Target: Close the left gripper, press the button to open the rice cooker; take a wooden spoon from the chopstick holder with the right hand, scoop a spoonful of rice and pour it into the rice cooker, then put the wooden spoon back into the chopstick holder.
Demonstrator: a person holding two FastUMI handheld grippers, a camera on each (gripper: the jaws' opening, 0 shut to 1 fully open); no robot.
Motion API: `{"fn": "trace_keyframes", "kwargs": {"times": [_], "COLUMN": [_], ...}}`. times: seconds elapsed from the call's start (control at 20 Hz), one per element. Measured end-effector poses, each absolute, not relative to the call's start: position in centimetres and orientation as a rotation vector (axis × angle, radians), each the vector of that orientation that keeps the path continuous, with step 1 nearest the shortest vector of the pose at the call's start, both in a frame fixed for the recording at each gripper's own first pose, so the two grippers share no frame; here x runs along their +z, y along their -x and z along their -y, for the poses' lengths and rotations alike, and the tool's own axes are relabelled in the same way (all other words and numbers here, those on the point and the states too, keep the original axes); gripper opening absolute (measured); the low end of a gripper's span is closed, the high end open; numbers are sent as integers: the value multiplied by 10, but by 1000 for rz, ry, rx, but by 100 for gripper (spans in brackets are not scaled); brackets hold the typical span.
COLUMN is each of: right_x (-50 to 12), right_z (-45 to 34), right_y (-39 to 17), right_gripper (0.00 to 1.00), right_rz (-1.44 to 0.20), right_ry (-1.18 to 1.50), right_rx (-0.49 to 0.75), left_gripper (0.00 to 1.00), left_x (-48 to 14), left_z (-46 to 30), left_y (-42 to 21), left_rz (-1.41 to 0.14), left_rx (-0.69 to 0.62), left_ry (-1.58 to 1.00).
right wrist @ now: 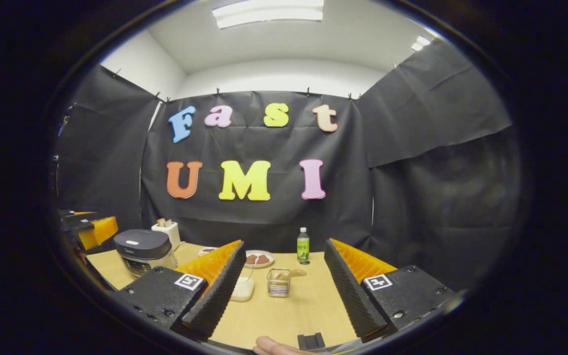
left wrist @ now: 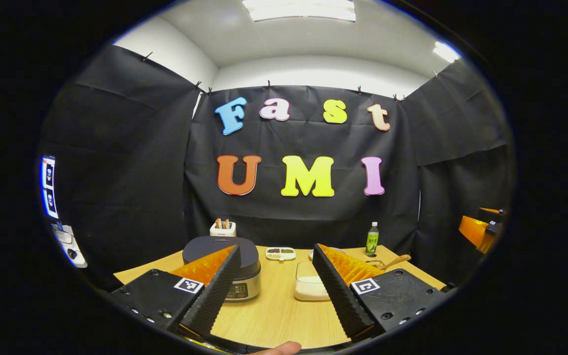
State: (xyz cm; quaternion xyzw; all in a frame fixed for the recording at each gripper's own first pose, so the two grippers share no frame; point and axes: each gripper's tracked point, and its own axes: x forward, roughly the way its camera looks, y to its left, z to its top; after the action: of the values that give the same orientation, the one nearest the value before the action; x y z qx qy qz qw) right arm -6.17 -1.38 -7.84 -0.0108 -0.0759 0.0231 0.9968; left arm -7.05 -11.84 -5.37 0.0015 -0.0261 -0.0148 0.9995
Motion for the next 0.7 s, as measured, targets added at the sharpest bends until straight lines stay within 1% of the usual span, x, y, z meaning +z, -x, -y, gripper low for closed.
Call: {"fn": "trace_keyframes", "kwargs": {"times": [0.2,0.4,0.6,0.7], "right_x": [-70,-64,-73,-76], "right_z": [11,26,23,23], "right_y": [69,70,66,64], "right_gripper": [100,100,100,100], "right_rz": [172,209,178,164], "right_ry": [32,30,13,10], "right_rx": [45,-15,17,30], "left_gripper": [93,93,93,94], "left_x": [-47,-43,-30,-32], "left_z": [116,122,127,137], "left_y": [75,82,91,93], "left_rz": [64,65,104,98], "left_rx": [-38,-53,-40,-64], "left_ry": [-14,-13,-76,-67]}}
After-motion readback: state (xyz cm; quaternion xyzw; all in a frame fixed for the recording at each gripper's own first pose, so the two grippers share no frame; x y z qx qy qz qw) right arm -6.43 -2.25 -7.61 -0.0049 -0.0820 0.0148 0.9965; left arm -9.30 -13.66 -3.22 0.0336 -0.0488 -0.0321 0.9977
